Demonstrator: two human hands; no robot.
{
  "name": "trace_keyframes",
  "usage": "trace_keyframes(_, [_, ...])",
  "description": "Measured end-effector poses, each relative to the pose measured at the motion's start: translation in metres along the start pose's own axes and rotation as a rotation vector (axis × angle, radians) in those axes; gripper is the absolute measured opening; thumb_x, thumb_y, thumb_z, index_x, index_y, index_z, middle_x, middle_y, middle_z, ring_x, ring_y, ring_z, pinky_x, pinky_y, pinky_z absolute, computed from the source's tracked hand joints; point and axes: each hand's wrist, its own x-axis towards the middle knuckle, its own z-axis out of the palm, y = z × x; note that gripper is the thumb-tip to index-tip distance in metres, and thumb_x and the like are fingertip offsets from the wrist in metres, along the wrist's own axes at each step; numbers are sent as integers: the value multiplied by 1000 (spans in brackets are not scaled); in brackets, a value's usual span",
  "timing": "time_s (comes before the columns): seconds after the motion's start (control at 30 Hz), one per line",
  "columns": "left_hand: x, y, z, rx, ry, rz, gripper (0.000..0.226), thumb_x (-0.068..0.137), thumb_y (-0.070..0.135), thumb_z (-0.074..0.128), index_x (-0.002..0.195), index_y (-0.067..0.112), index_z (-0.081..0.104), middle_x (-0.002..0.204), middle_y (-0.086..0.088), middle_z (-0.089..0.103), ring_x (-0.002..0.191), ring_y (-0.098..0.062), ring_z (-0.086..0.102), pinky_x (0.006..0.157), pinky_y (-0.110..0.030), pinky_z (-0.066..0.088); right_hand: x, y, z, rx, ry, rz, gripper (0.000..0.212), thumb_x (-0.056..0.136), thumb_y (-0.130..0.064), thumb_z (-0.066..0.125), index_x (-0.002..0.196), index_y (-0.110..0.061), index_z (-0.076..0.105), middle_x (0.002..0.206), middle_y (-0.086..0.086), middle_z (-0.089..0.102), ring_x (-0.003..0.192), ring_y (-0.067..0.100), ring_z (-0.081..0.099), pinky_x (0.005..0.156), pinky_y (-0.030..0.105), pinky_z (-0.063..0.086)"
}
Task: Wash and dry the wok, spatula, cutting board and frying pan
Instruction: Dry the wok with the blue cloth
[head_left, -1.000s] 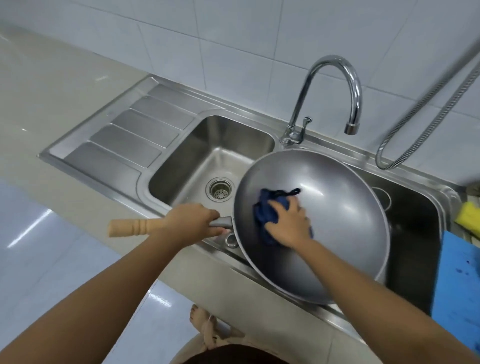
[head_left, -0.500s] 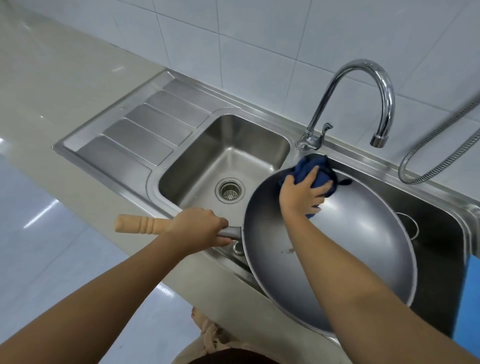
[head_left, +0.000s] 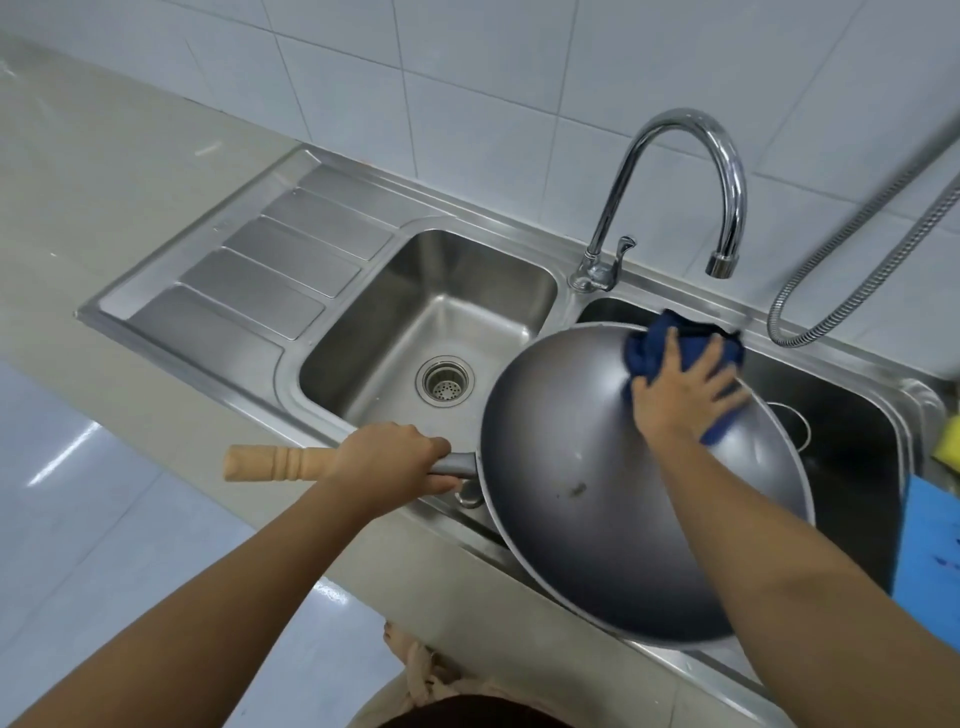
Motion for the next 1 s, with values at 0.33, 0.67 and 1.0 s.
trace_keyframes(0.33, [15, 12, -21, -15, -38, 3, 51, 90, 67, 43, 110, 24, 61, 97, -2, 63, 92, -23, 60, 66, -31, 37, -123, -52, 8, 328, -507, -181, 74, 86, -78, 34, 150, -48, 16, 163, 2, -4, 143, 39, 16, 114, 54, 21])
trace_keyframes(0.67, [10, 13, -10, -92, -37, -34, 51, 88, 70, 44, 97, 23, 61, 77, 3, 51, 75, -21, 49, 67, -33, 42, -47, 52, 7, -163, -286, 39, 70, 94, -59, 42, 154, -40, 11, 161, 4, -20, 145, 41, 3, 110, 71, 9])
trace_keyframes(1.0, [8, 22, -6, -85, -67, -33, 51, 89, 69, 41, 103, 23, 59, 93, -1, 63, 82, -21, 57, 66, -31, 39, -159, -23, -19, 427, -719, -223, 69, 84, -80, 35, 139, -40, 44, 157, 3, 21, 138, 38, 26, 110, 50, 28])
